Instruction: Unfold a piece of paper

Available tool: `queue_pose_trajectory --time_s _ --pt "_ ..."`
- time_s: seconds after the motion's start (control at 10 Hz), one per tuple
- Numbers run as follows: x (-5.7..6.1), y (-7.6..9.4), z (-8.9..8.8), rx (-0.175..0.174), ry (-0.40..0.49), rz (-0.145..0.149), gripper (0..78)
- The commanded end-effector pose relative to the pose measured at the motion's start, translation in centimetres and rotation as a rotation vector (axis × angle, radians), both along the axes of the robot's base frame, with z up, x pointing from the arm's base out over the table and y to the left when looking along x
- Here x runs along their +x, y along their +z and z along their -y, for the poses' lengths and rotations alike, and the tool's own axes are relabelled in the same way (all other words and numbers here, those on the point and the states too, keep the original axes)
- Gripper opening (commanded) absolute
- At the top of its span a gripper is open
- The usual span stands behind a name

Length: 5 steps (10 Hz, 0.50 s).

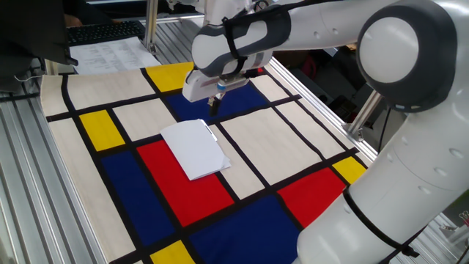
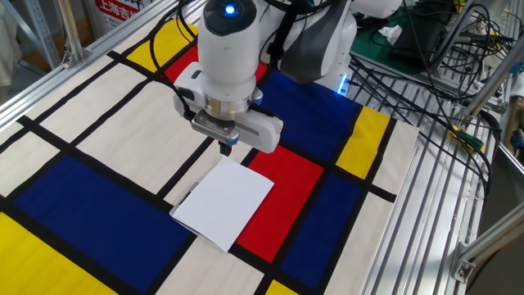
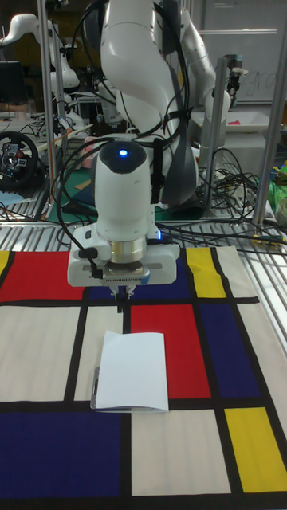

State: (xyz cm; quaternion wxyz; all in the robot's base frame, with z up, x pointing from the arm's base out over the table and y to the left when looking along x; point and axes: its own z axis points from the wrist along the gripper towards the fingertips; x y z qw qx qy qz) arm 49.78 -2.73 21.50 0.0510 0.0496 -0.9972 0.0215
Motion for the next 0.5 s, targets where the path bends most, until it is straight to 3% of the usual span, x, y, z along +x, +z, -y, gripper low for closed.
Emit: queue_pose_trajectory --time_s 0.1,0.4,0.5 --pt "0.1 0.0 0.0 -0.022 -0.035 -0.034 0.0" --pt "1.4 -2.6 -0.2 -0.076 -0.051 -0.026 0.0" --pt "1.7 -3.6 0.5 -0.102 -0.079 -0.046 0.0"
